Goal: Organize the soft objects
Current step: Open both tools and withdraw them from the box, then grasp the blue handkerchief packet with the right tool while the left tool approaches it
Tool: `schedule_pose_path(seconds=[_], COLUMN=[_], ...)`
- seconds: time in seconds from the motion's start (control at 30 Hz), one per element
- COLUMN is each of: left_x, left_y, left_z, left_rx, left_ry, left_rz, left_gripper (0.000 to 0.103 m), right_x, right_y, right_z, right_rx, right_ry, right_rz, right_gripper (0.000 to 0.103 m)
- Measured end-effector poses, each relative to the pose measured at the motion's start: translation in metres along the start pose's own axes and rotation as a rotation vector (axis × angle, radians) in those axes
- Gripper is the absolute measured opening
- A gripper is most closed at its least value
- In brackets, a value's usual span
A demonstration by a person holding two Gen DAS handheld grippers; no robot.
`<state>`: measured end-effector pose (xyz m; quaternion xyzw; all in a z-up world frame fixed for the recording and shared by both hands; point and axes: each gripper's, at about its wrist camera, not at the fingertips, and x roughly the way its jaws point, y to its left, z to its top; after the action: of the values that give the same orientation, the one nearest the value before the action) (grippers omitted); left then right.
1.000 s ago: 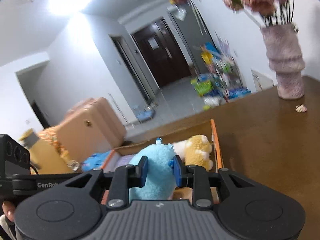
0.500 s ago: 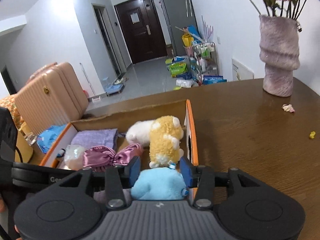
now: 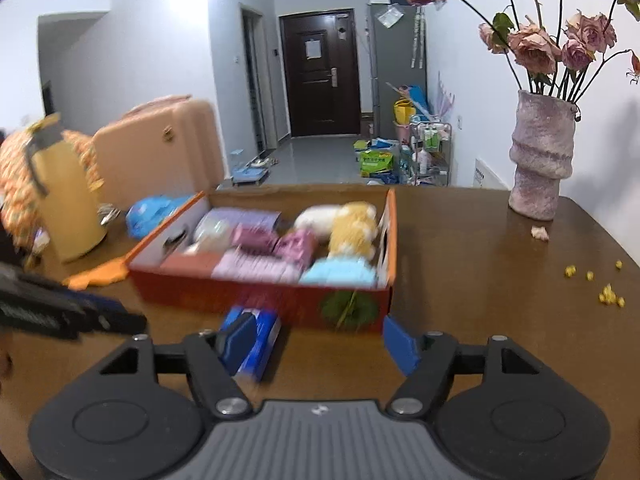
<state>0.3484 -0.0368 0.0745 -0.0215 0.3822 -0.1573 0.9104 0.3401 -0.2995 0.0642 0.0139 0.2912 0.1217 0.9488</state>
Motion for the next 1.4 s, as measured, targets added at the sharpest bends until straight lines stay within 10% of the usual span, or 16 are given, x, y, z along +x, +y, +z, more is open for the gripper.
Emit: schedule_pose_path(seconds=[0.53,0.97,1.4], left_x=[-0.102,-0.092,-0.017], left_y=[0.012,0.030,0.040], left_z=[-0.159,-0.149,-0.073], left_rx=[-0.006,-0.039,0.067], left_ry=[-0.116,-0.126,-0.074], left_rz=[0.119,0.116,0.096], left_gripper=[0.085,0.085,0.077], right_x=[-0.083,-0.070,-0.010], right_y=[0.084,0.101,0.081], right_z=[-0.139,-0.132,-0.083], right_rx=[0.001,0.000,0.029], right_ry=[0.080,0.093,0.049], right_rz=[0.021,0.028,-0.009], right_gripper=[0.082,0.082,0.079])
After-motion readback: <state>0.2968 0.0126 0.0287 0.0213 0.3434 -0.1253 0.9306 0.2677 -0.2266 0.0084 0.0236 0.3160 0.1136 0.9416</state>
